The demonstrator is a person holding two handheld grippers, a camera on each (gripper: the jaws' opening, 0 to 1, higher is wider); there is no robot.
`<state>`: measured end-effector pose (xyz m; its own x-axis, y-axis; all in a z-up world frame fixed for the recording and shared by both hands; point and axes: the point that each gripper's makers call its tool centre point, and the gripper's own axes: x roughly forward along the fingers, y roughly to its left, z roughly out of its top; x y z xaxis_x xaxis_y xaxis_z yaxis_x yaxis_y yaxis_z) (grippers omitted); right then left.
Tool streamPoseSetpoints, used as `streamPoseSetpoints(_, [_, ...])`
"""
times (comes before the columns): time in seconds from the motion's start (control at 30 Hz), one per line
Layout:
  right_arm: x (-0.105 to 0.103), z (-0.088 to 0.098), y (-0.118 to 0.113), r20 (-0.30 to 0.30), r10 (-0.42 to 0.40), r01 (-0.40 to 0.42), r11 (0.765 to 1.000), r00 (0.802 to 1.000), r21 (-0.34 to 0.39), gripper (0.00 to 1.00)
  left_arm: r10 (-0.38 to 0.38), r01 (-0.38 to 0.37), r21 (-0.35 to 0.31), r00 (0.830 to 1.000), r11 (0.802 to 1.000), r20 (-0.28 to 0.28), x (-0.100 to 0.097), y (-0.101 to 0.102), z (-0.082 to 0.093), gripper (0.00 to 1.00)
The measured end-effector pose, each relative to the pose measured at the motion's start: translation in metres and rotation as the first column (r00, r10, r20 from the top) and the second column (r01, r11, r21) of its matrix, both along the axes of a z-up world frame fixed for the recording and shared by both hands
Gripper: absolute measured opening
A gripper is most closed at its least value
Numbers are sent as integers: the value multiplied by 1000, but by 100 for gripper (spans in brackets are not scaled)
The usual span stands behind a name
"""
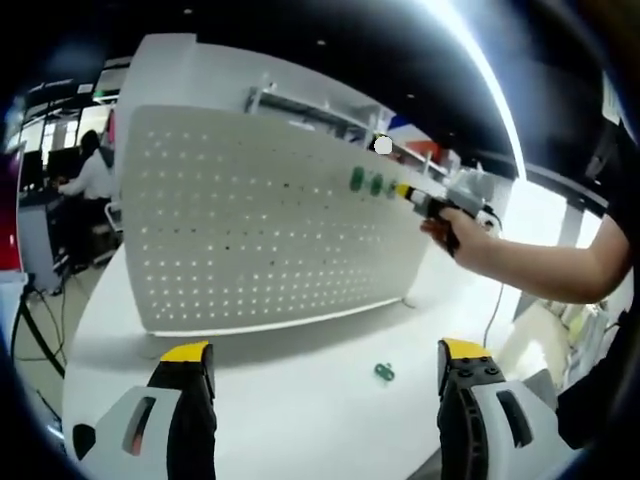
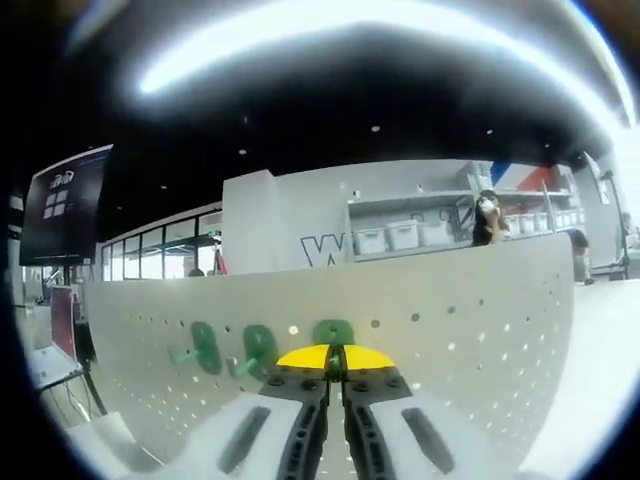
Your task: Insert the hook assembly into the mounting plate slot until the hook locks in place.
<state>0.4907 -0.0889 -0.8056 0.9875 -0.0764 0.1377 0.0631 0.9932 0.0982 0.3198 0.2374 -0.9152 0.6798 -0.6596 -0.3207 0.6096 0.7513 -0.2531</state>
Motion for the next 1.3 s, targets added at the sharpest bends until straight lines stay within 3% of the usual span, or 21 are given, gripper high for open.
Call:
streamPoseSetpoints(0.3, [0,0,0,-24,-6,5,1000,1000,-16,1,-8,8,0,1000,1000,7,-1,-4,3,95])
streamPoseSetpoints(0.43, [-1,-4,2,-73,0,-4,998,997,-61,3,-10,10,6,1000,1000,2,-4,-3,1,96])
streamPoseSetpoints(0.53, [-8,3,5,-56,15,-18,999,998,-42,16,-11,11,28,1000,1000,-9,-6,0,-5,97])
streamPoseSetpoints(0.77, [-27,32,0,1,26,-26,999,1000,-35,18,-22,24,58,999,998,-42,-16,3,-12,98])
streamPoseSetpoints(1.13, [-68,54,-4,1,75,-74,996,997,-52,21,-39,49,104,995,993,-93,-33,6,-21,99])
streamPoseSetpoints(1.2, [-74,45,6,-61,138,-142,988,989,-67,21,-43,55,112,993,992,-107,-37,7,-23,99])
streamPoseSetpoints(1.3, [-85,41,12,-98,174,-181,981,980,-69,23,-46,62,120,991,991,-128,-44,7,-23,98])
